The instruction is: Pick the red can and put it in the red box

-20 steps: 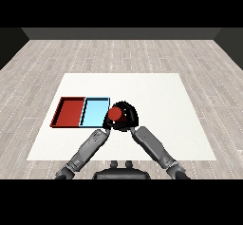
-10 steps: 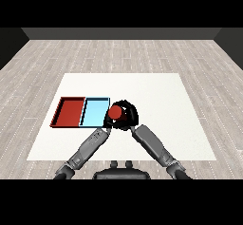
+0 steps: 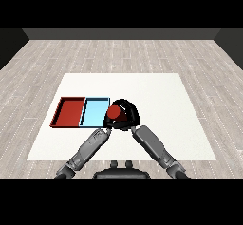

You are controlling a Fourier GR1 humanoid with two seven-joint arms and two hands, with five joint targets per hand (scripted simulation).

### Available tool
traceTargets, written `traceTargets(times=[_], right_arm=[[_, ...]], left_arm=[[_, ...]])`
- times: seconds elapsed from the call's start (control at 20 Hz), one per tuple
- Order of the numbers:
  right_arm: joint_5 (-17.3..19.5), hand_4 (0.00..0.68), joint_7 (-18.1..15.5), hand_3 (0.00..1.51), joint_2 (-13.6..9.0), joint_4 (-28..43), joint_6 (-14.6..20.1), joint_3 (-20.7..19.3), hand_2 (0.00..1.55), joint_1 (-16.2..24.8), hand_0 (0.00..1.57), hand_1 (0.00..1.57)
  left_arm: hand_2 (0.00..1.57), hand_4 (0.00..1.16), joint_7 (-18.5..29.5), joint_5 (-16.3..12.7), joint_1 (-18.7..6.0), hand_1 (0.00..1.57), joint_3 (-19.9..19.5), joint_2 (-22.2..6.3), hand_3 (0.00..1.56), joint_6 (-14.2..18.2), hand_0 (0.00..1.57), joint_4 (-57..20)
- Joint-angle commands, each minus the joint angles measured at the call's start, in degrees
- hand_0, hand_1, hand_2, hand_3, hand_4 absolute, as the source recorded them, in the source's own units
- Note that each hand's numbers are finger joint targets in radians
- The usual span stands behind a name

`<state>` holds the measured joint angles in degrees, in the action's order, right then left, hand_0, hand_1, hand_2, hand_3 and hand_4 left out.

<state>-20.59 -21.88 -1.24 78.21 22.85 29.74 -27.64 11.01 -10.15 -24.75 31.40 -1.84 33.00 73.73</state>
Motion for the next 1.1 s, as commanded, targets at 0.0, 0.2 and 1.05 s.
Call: traceTargets(times=[0.0, 0.2, 1.05], right_arm=[[1.4, 0.0, 1.1, 0.0, 1.2, 2.1, -1.2, 0.5, 0.0, 0.8, 0.0, 0.0], [2.0, 0.0, -1.3, 0.0, 1.2, -2.1, -3.5, -2.7, 0.0, -1.1, 0.0, 0.0], [9.0, 0.0, 12.3, 0.0, -6.3, 22.8, 0.7, -13.2, 0.0, 1.8, 0.0, 0.0]], left_arm=[[1.57, 1.14, -0.5, -0.3, -1.2, 1.57, 0.7, 1.8, 1.49, 0.2, 1.57, -0.3], [1.57, 1.15, -0.4, -0.4, -0.4, 1.57, 2.2, 1.8, 1.49, 1.6, 1.57, 0.1], [1.57, 1.12, 2.1, 2.0, 7.2, 1.57, -2.6, -0.5, 1.48, -3.0, 1.57, 2.0]])
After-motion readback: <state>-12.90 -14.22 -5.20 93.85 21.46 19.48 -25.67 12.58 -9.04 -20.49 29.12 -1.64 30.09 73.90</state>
